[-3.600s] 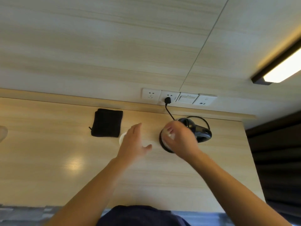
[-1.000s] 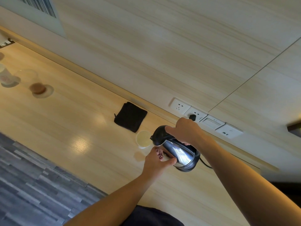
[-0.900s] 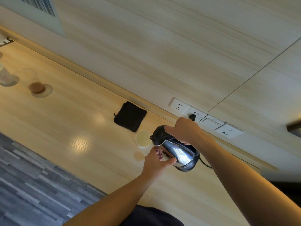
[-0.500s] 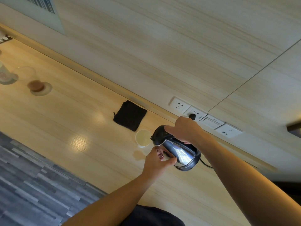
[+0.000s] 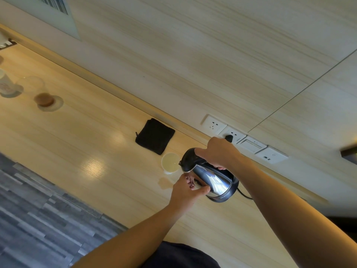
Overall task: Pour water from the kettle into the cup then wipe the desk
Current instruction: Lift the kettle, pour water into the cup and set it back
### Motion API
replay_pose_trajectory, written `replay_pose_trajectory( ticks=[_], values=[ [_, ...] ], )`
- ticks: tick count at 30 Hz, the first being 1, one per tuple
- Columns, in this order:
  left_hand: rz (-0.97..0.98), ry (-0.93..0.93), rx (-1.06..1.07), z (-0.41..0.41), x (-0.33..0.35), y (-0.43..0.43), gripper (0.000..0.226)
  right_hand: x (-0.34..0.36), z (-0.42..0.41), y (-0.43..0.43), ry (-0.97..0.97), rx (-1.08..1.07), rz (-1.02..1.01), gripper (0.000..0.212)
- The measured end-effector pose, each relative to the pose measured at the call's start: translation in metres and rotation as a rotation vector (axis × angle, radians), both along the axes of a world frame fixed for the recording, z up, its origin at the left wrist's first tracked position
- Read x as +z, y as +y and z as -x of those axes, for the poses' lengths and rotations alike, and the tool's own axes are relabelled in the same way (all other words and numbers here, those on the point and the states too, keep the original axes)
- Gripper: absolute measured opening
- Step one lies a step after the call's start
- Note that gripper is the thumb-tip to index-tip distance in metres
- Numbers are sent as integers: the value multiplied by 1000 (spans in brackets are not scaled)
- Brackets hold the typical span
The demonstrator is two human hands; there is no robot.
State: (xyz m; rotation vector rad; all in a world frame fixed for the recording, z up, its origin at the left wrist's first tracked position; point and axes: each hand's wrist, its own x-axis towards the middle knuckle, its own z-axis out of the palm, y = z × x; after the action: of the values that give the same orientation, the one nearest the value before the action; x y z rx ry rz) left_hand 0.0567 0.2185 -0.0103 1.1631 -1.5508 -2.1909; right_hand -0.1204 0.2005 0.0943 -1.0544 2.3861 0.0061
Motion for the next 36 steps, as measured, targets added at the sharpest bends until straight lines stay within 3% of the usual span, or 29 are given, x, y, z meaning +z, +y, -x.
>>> replay_pose_trajectory(
  ticks=[36],
  values=[
    [-77,41,-5,-4,5,-3,42,14,-15,-14,23,32,-61,48]
  ],
)
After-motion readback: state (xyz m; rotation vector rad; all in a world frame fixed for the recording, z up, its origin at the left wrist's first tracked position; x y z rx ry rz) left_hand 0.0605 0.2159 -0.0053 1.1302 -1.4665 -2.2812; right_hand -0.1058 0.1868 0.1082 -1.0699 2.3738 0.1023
